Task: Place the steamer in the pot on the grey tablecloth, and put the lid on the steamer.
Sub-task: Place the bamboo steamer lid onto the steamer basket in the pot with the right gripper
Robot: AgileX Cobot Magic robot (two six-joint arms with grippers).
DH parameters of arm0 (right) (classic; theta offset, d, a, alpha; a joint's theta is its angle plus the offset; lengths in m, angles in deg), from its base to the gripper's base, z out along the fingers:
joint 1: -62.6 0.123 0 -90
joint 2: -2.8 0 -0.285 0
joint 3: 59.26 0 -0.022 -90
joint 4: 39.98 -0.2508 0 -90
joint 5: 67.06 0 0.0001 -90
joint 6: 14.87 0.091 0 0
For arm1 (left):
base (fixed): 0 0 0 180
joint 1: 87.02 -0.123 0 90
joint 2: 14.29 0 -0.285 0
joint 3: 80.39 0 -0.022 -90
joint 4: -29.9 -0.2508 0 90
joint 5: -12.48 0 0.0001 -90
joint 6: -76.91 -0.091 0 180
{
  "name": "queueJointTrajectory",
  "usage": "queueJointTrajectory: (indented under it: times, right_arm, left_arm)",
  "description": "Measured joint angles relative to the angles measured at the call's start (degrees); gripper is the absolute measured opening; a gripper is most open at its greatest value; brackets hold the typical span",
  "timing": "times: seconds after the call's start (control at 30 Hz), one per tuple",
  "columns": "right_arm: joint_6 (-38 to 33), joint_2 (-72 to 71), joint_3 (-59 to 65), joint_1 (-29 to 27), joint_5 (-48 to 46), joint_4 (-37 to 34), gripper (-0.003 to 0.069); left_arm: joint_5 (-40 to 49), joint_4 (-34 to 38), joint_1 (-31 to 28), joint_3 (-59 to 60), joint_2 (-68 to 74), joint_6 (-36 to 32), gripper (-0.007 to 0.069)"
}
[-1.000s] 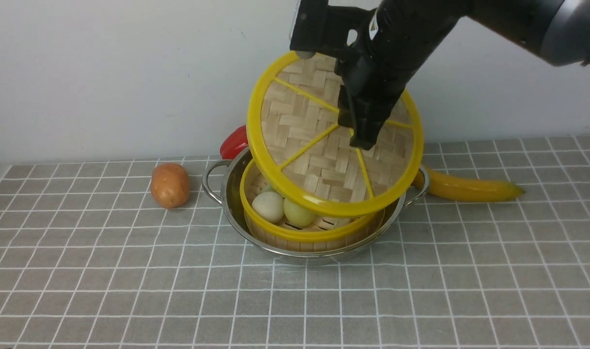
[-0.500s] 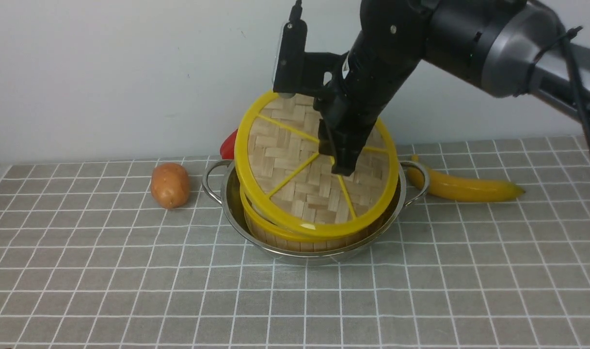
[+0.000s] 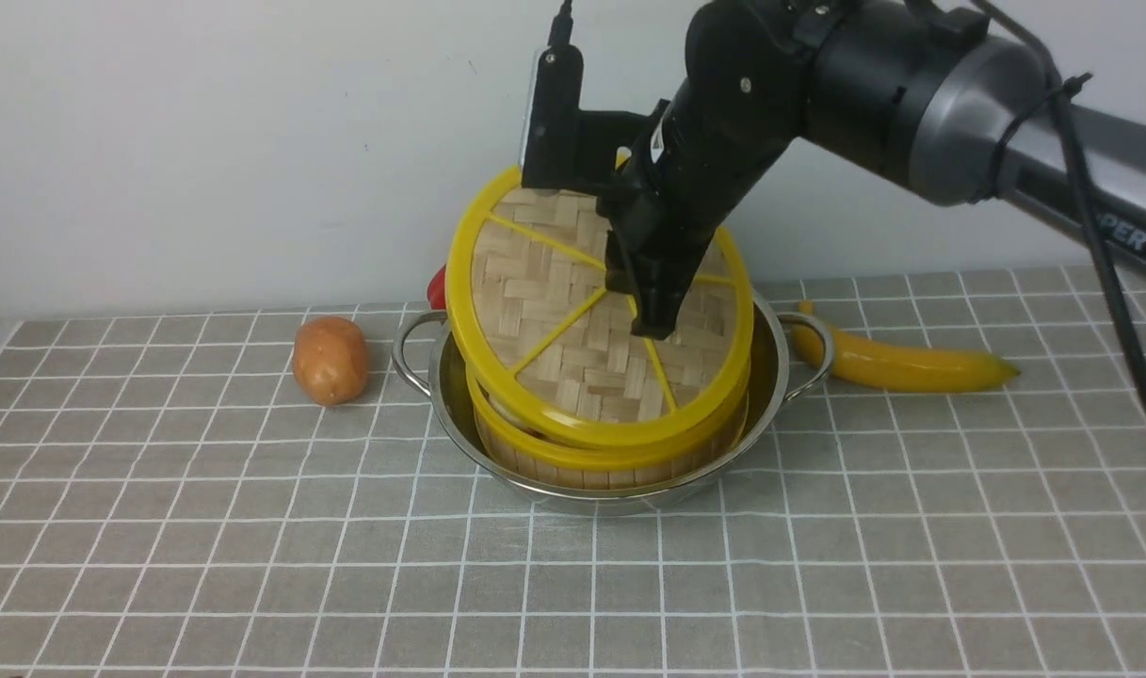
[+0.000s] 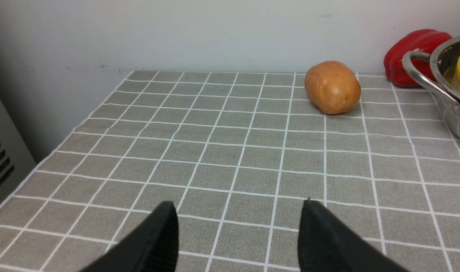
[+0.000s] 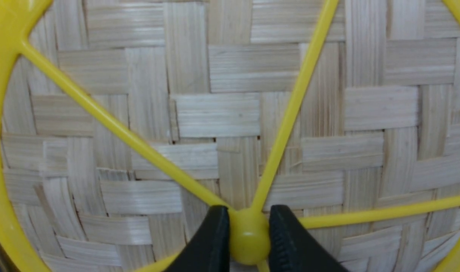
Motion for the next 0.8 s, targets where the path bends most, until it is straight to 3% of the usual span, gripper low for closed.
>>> queueJointTrajectory:
  times: [0.8]
  right_arm:
    - [0.01, 0.00, -0.04, 0.00, 0.10, 0.14, 0.0147]
  left_arm:
    - [0.00, 0.00, 0.00, 0.00, 0.00, 0.00, 0.0400]
